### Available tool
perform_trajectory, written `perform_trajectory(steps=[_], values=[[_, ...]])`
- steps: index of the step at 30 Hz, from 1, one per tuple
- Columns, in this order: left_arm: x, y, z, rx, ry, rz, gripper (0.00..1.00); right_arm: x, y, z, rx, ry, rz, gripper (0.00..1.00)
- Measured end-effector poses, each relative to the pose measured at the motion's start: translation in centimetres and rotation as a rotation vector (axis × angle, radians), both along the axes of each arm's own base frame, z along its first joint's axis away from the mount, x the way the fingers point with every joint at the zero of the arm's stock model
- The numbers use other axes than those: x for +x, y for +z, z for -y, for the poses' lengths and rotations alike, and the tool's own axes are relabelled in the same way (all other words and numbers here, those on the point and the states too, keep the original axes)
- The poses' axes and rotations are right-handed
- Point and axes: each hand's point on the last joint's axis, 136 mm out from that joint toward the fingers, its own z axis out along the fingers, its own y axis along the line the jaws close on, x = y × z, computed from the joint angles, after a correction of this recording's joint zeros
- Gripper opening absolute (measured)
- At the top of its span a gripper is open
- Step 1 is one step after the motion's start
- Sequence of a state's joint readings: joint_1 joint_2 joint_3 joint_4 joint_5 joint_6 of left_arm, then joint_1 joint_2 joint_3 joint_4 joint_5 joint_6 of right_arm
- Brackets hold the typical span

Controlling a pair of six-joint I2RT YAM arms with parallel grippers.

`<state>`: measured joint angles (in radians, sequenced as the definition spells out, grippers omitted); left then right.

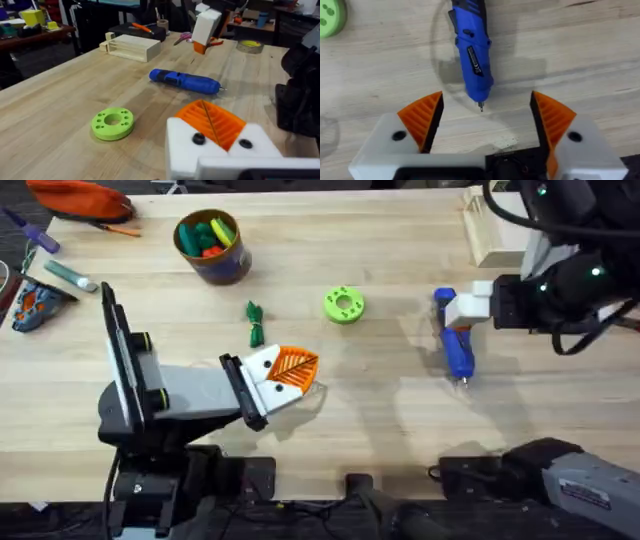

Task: Pick up the gripper from the table and insert it into the empty holder that is missing its gripper. Then pick up a screw, insert it into the mounting hole, and use the screwdriver to tighten it. Finally, clean up the table by picking up the vegetable and placing it into the bucket.

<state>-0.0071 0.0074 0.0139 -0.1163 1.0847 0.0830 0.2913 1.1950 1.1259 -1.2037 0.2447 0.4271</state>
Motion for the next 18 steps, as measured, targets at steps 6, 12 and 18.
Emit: perform_trajectory(steps=[6, 12, 18], values=[[0.0, 0.0, 0.0, 0.0, 0.0, 0.0, 0.014, 0.0, 0.0, 0.0, 0.002, 0.0, 0.0, 0.991], [0.0, 0.0, 0.0, 0.0, 0.0, 0.0, 0.014, 1.3, 0.2, -0.4, 0.011, 0.024, 0.048, 0.991], [0.0, 0.0, 0.0, -0.001, 0.0, -0.002, 0.014, 2.4, -1.1, -0.8, -0.013, 0.075, 0.006, 0.991]])
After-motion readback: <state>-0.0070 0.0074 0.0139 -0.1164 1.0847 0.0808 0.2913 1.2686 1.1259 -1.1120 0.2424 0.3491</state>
